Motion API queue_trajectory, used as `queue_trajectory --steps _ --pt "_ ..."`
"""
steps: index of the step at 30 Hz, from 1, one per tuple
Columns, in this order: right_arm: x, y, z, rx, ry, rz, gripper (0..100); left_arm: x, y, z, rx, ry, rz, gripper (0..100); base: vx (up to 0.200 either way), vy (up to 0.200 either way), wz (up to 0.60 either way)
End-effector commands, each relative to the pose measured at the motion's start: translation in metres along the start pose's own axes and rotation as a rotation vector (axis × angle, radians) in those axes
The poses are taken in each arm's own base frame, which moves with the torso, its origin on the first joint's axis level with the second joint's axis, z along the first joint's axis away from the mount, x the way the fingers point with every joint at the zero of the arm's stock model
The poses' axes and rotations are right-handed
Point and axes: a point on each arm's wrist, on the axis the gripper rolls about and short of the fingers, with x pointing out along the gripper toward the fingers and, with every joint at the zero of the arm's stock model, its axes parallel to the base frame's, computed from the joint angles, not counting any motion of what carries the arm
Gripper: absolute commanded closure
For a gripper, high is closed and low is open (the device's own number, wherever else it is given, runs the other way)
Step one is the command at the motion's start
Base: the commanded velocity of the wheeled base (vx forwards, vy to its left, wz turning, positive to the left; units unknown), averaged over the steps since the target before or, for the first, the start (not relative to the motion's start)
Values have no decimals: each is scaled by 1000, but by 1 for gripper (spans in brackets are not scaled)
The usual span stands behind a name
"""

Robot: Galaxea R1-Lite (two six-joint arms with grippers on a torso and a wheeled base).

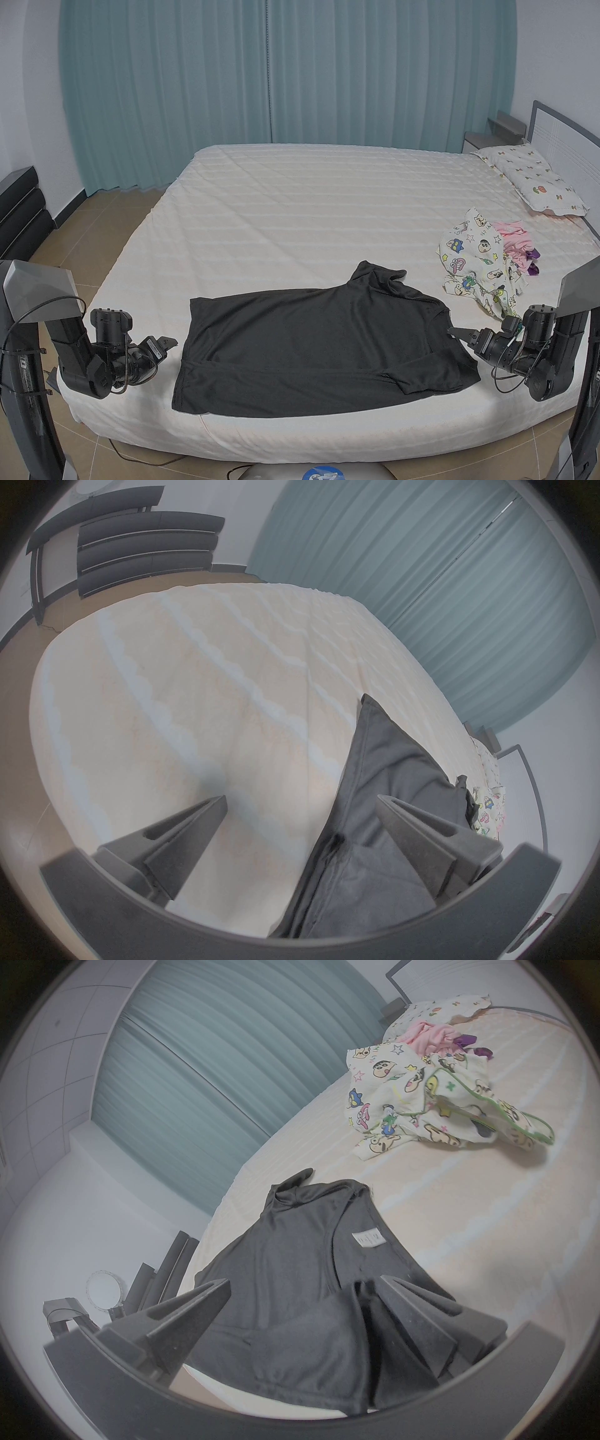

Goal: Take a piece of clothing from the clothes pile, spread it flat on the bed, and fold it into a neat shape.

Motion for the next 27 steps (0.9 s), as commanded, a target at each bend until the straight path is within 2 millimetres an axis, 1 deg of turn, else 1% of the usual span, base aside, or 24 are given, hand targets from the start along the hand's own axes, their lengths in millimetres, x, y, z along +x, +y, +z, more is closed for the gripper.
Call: queue_trajectory --steps 1,3,4,5,6,7,8,9,10,11,13,14,16,17,18,19,20,21,22,24,25,26,27 --pt "2 7 1 -15 -10 22 0 0 -1 1 -1 -6 -3 0 0 0 0" --pt "3 10 -1 -15 -4 26 0 0 -1 1 -1 -6 -3 0 0 0 0" --pt "9 20 -6 -2 -8 19 0 0 0 1 -4 -4 -3 0 0 0 0" --pt "10 22 -7 1 -8 18 0 0 0 1 -4 -4 -3 0 0 0 0" --pt "17 31 -8 12 -30 17 0 0 0 1 -5 -4 -3 0 0 0 0" --pt "29 43 -9 33 -61 10 0 1 1 0 -6 -3 -2 0 0 0 0" --pt "36 50 -10 40 -80 4 0 1 1 0 -7 -2 -1 0 0 0 0" --pt "37 51 -10 39 -84 4 0 1 1 0 -7 -2 -1 0 0 0 0" --pt "50 61 -15 32 -87 -19 0 1 1 0 -15 -3 -2 0 0 0 0" --pt "59 67 -15 26 -88 -32 0 1 1 1 -25 -6 -4 0 0 0 0" --pt "70 77 -11 18 -88 -42 0 2 1 0 -38 -4 -4 0 0 0 0" --pt "72 78 -9 18 -90 -44 0 2 1 0 -40 -3 -4 0 0 0 0" --pt "90 94 3 10 -95 -52 0 2 0 1 -43 -8 -6 0 0 0 0" --pt "97 97 4 9 -88 -63 0 2 0 1 -45 -7 -7 0 0 0 0" --pt "103 100 7 8 -86 -75 0 2 0 1 -47 -6 -6 0 0 0 0" --pt "103 100 7 8 -86 -75 0 2 0 1 -47 -6 -6 0 0 0 0" --pt "124 101 10 14 -90 -131 0 2 0 1 -59 -6 -8 0 0 0 0" --pt "137 99 11 14 -103 -163 0 3 0 1 -67 -2 -12 0 0 0 0" --pt "144 99 13 14 -116 -172 0 2 0 1 -74 -3 -14 0 0 0 0" --pt "156 95 17 16 -124 -180 0 2 0 1 -81 -2 -17 0 0 0 0" --pt "156 95 17 16 -124 -180 0 2 0 1 -81 -2 -17 0 0 0 0" --pt "166 91 18 18 -124 -186 0 2 0 1 -86 -2 -17 0 0 0 0" --pt "166 91 18 18 -124 -186 0 2 0 1 -86 -2 -17 0 0 0 0"
